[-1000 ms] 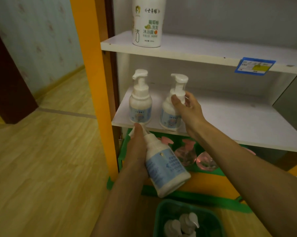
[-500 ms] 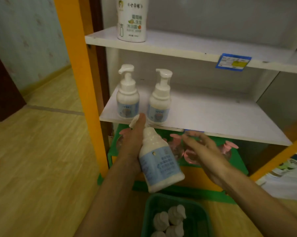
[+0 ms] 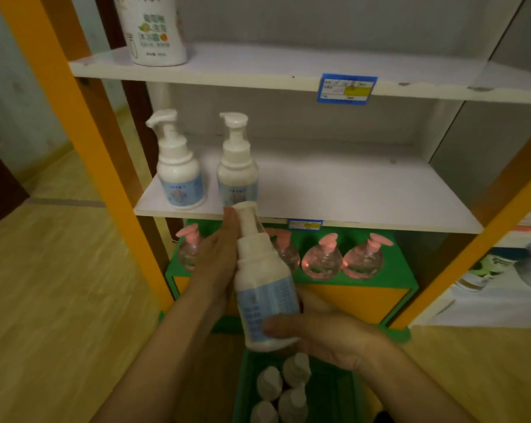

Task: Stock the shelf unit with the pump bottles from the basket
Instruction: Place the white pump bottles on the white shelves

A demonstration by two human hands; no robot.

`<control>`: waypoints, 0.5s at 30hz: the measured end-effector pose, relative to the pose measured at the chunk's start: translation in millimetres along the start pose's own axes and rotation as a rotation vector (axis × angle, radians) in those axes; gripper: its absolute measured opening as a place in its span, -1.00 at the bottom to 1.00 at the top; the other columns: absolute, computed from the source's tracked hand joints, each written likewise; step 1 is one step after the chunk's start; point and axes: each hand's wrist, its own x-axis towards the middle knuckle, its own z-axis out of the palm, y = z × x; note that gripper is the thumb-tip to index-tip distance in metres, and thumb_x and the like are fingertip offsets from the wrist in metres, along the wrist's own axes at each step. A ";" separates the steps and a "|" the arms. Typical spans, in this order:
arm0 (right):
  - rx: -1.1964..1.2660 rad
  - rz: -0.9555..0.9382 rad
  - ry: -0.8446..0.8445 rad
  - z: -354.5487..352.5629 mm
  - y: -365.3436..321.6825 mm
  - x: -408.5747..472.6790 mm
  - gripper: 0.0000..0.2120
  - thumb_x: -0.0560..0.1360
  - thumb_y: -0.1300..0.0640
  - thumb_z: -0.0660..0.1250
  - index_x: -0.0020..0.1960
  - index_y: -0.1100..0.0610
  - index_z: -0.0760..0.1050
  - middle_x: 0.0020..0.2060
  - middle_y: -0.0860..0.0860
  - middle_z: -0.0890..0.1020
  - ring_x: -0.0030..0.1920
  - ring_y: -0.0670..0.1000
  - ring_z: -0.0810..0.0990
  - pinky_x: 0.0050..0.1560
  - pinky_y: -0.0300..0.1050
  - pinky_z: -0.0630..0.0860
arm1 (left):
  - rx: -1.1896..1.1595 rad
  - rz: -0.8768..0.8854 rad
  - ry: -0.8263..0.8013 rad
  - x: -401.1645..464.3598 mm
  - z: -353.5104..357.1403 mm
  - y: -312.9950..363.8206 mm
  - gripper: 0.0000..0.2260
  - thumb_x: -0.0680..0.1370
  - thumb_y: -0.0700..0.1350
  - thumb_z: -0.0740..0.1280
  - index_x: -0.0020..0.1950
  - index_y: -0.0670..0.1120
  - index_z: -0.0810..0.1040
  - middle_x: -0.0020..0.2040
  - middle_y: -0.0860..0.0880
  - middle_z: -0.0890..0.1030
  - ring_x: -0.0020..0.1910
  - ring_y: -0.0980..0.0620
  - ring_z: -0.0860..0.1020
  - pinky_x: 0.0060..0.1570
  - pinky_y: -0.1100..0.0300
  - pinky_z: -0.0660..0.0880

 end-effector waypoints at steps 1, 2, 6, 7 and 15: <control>-0.012 -0.023 0.023 -2.7 -0.9 -1.1 -0.41 0.21 0.22 0.55 0.20 0.00 0.48 0.11 0.04 0.65 0.15 0.05 0.63 0.17 0.06 0.56 | 0.045 0.010 -0.008 1.9 -0.4 -0.4 -0.42 0.28 0.50 0.14 -0.10 0.11 0.68 -0.04 -0.03 0.72 -0.06 -0.01 0.68 -0.04 0.01 0.56; -0.009 -0.053 0.036 -5.2 -2.0 -3.1 -0.42 0.20 0.21 0.56 0.18 -0.01 0.49 0.08 0.02 0.66 0.13 0.03 0.64 0.16 0.04 0.57 | 0.063 0.018 -0.022 3.5 -1.4 -0.4 -0.41 0.32 0.49 0.05 -0.04 0.14 0.67 -0.03 0.02 0.71 -0.04 0.05 0.68 -0.02 0.02 0.54; -0.055 -0.202 0.201 -10.0 -10.9 -9.7 -0.42 0.07 0.08 0.59 0.07 -0.02 0.54 0.04 0.04 0.67 0.12 0.09 0.63 0.19 0.11 0.55 | -0.055 -0.015 0.036 11.8 -8.1 -1.9 -0.47 0.54 0.31 0.05 0.19 -0.02 0.55 0.06 -0.05 0.69 -0.01 0.03 0.67 -0.17 0.15 0.58; -0.078 -0.220 0.278 -11.8 -12.7 -10.9 -0.38 0.06 0.07 0.61 0.09 -0.04 0.52 0.06 0.05 0.66 0.13 0.09 0.62 0.20 0.12 0.55 | -0.060 -0.024 0.045 12.4 -8.2 -2.5 -0.50 0.57 0.26 0.06 0.20 -0.06 0.54 0.06 -0.07 0.69 -0.01 0.02 0.67 -0.24 0.19 0.60; 0.578 -0.298 0.129 -36.8 -16.4 -27.3 -0.49 0.50 -0.20 0.15 0.24 0.13 0.51 -0.03 0.19 0.65 -0.07 0.14 0.64 -0.14 0.04 0.59 | -0.017 -0.088 0.040 13.0 -4.8 -12.7 -0.55 0.61 0.17 0.07 0.17 -0.12 0.55 0.03 -0.09 0.70 -0.04 0.00 0.68 -0.18 0.15 0.59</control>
